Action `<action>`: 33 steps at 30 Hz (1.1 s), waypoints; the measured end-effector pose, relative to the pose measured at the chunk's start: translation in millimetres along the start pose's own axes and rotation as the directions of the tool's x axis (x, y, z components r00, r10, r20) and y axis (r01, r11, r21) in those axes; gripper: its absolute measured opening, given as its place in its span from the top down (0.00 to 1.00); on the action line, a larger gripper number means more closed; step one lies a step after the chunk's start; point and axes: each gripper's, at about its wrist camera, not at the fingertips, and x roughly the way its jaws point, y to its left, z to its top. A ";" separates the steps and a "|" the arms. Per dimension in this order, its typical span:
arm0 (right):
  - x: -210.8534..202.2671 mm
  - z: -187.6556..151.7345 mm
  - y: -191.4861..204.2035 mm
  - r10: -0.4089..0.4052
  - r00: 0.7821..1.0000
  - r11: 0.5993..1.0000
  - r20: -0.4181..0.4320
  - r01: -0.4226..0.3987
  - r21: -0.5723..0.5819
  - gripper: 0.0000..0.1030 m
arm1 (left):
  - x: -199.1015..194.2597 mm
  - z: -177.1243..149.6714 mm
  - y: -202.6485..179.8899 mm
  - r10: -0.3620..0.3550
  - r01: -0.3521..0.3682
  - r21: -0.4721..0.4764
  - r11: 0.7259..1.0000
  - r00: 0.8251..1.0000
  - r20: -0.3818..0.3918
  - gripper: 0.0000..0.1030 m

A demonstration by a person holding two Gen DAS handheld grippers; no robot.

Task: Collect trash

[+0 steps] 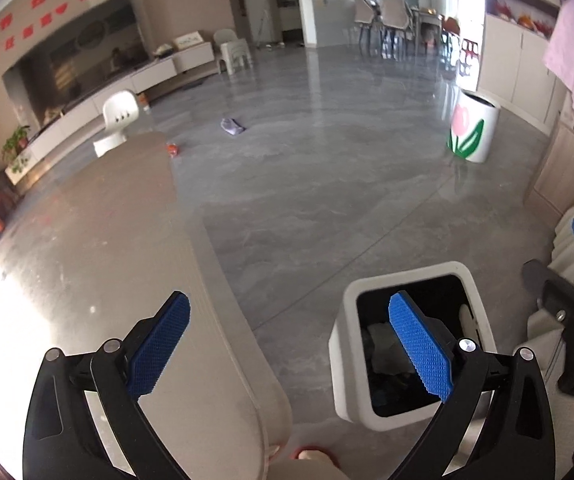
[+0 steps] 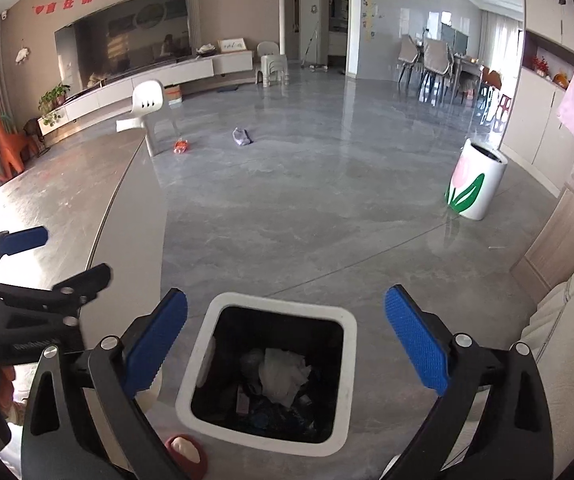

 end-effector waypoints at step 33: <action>-100.2 47.2 193.5 0.311 0.928 0.942 0.207 -0.273 -0.193 0.04 | -148.4 -48.4 160.4 0.262 -0.207 -0.327 0.922 0.956 0.133 0.05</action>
